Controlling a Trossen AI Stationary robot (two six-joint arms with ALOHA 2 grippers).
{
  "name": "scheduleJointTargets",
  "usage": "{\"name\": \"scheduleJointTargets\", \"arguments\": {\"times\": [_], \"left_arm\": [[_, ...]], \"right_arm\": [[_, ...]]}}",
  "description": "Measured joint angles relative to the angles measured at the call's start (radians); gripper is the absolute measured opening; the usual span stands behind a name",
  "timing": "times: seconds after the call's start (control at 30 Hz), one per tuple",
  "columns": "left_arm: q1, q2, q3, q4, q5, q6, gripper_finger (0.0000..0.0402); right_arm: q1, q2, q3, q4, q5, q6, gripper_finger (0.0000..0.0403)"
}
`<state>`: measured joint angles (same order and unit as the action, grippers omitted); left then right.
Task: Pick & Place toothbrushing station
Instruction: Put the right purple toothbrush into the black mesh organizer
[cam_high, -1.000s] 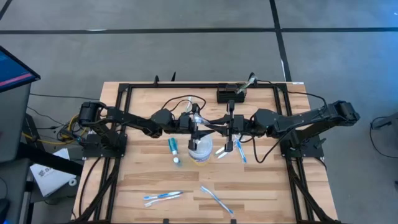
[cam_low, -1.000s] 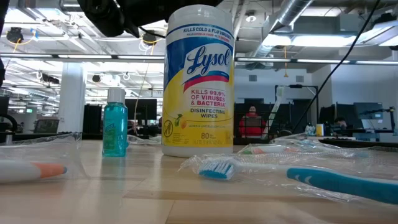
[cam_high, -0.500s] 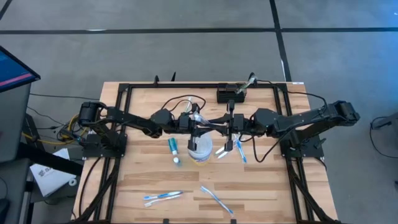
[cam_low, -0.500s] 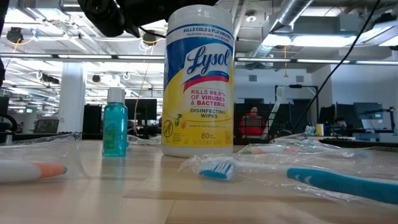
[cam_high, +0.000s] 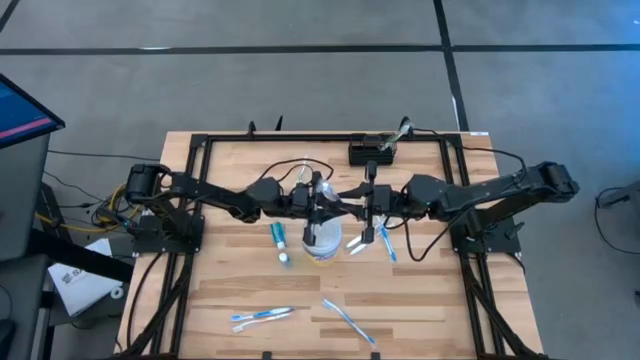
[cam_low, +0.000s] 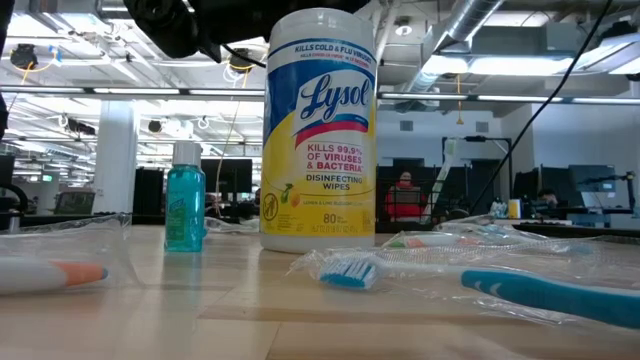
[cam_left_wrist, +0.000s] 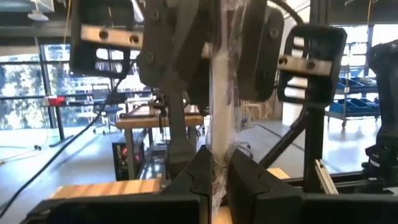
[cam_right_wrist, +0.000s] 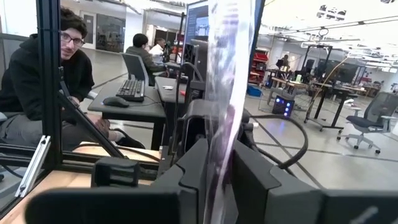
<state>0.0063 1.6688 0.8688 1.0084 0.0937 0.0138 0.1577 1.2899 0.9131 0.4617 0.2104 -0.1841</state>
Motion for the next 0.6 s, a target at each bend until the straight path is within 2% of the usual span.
{"name": "scheduleJointTargets", "arguments": {"times": [0.33, 0.6], "left_arm": [[0.0, -0.008, 0.0, -0.097, 0.0, -0.019, 0.001], [0.008, -0.169, -0.001, -0.368, -0.017, -0.004, 0.001]], "right_arm": [[0.0, -0.012, -0.001, -0.042, 0.0, 0.0, 0.0056], [-0.002, -0.012, 0.0, -0.031, 0.001, 0.0, 0.0056]]}}
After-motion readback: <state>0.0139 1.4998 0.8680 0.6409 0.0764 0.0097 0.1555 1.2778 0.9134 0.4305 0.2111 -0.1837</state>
